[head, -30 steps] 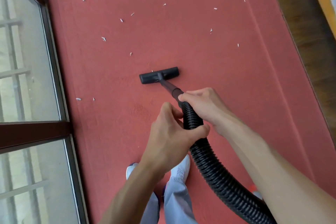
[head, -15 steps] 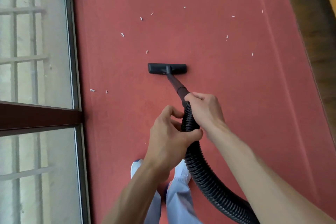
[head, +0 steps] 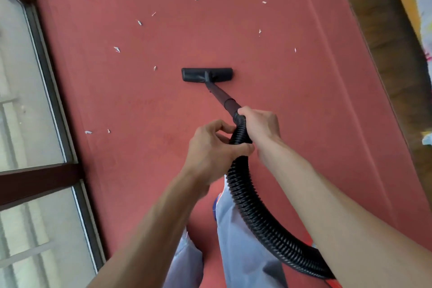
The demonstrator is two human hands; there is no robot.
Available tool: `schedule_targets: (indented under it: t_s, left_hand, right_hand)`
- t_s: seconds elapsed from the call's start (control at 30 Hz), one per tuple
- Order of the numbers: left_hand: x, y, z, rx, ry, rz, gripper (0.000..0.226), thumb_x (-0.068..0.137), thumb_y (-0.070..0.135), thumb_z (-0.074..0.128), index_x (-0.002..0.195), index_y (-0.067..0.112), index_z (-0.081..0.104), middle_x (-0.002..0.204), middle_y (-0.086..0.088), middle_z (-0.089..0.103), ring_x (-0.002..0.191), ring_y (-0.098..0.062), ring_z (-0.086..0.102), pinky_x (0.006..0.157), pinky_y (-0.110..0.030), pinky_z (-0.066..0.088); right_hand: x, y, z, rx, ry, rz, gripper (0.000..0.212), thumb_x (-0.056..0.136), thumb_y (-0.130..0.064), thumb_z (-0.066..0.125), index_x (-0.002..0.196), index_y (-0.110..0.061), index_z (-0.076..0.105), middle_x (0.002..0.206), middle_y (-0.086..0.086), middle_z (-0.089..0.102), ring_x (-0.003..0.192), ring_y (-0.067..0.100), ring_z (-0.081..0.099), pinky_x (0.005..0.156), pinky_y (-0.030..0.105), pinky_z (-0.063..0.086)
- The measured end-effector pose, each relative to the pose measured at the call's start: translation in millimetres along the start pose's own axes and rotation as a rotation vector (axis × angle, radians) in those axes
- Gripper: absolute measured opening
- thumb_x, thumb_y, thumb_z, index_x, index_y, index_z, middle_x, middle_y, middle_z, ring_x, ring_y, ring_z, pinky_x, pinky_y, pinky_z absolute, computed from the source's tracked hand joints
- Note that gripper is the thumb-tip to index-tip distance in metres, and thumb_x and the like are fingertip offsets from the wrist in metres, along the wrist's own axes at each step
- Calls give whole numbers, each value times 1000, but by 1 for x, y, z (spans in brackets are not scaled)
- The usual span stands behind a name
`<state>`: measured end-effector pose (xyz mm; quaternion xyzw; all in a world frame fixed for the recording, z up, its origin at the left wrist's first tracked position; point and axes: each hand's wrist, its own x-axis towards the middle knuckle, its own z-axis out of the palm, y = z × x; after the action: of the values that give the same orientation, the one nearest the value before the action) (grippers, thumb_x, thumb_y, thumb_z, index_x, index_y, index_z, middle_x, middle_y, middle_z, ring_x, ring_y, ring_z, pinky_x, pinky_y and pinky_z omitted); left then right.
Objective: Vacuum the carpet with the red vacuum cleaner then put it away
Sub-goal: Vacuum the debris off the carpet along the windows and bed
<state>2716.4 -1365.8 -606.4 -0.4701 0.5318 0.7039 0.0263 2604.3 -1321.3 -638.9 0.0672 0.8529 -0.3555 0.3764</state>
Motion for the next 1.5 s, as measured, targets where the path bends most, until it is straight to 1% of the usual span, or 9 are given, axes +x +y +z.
schedule_targets:
  t_s: [0.07, 0.13, 0.37, 0.5, 0.63, 0.83, 1.0, 1.3, 1.5]
  left_hand:
    - [19, 11, 10, 13, -10, -2, 27, 68, 8, 86, 91, 10, 72, 68, 1, 69, 65, -18, 67, 75, -44, 59]
    - [32, 27, 20, 13, -18, 27, 25, 68, 8, 87, 89, 11, 73, 69, 2, 69, 65, -18, 67, 77, -46, 59]
    - [81, 95, 81, 29, -62, 43, 24, 70, 16, 88, 89, 17, 74, 74, 5, 67, 59, -9, 64, 55, -26, 54]
    - [115, 118, 122, 16, 24, 47, 25, 71, 23, 87, 88, 17, 70, 64, 10, 64, 59, -5, 64, 53, -15, 48]
    - [148, 135, 144, 5, 82, 70, 25, 72, 24, 86, 88, 18, 67, 65, 8, 68, 56, -1, 64, 49, -12, 46]
    - [197, 150, 144, 88, 106, 5, 33, 73, 27, 86, 98, 23, 64, 77, 3, 72, 57, 0, 66, 48, -12, 44]
    - [228, 172, 135, 170, 14, 3, 30, 71, 17, 85, 93, 22, 66, 74, 5, 70, 47, 5, 58, 44, -8, 40]
    - [211, 212, 135, 142, -283, 57, 30, 67, 13, 88, 91, 21, 72, 64, 10, 63, 55, -3, 56, 55, -14, 44]
    - [231, 249, 151, 185, -336, 88, 30, 67, 14, 88, 94, 18, 73, 56, 14, 59, 55, -6, 57, 53, -15, 43]
  right_hand:
    - [21, -7, -6, 24, 32, -11, 17, 76, -23, 62, 67, -10, 68, 60, -4, 54, 63, 20, 47, 59, 29, 37]
    - [39, -19, -20, 43, 53, -22, 20, 77, -25, 62, 67, -10, 68, 59, -3, 51, 62, 20, 45, 58, 29, 36]
    - [105, -63, -97, 18, 70, -1, 29, 80, -32, 62, 67, -6, 68, 61, -1, 54, 60, 21, 47, 60, 30, 36]
    - [150, -93, -123, -55, 51, -23, 25, 78, -29, 62, 66, -9, 70, 58, -1, 56, 58, 21, 48, 56, 28, 36]
    - [189, -116, -132, -36, 47, -41, 29, 76, -28, 65, 51, -15, 62, 44, -8, 50, 53, 18, 46, 55, 27, 35]
    - [233, -125, -116, -2, -6, -76, 24, 77, -31, 63, 72, -9, 72, 64, 0, 62, 64, 18, 54, 63, 31, 42]
    - [251, -140, -118, 168, 12, -24, 20, 84, -23, 63, 86, -5, 72, 77, 4, 65, 72, 15, 56, 68, 29, 44]
    - [206, -168, -173, 239, 178, 105, 21, 81, -16, 66, 79, 5, 67, 69, 3, 53, 62, 16, 43, 58, 29, 33]
    - [224, -195, -203, 184, 186, 176, 22, 79, -25, 71, 62, -15, 61, 61, -1, 48, 59, 17, 41, 55, 28, 31]
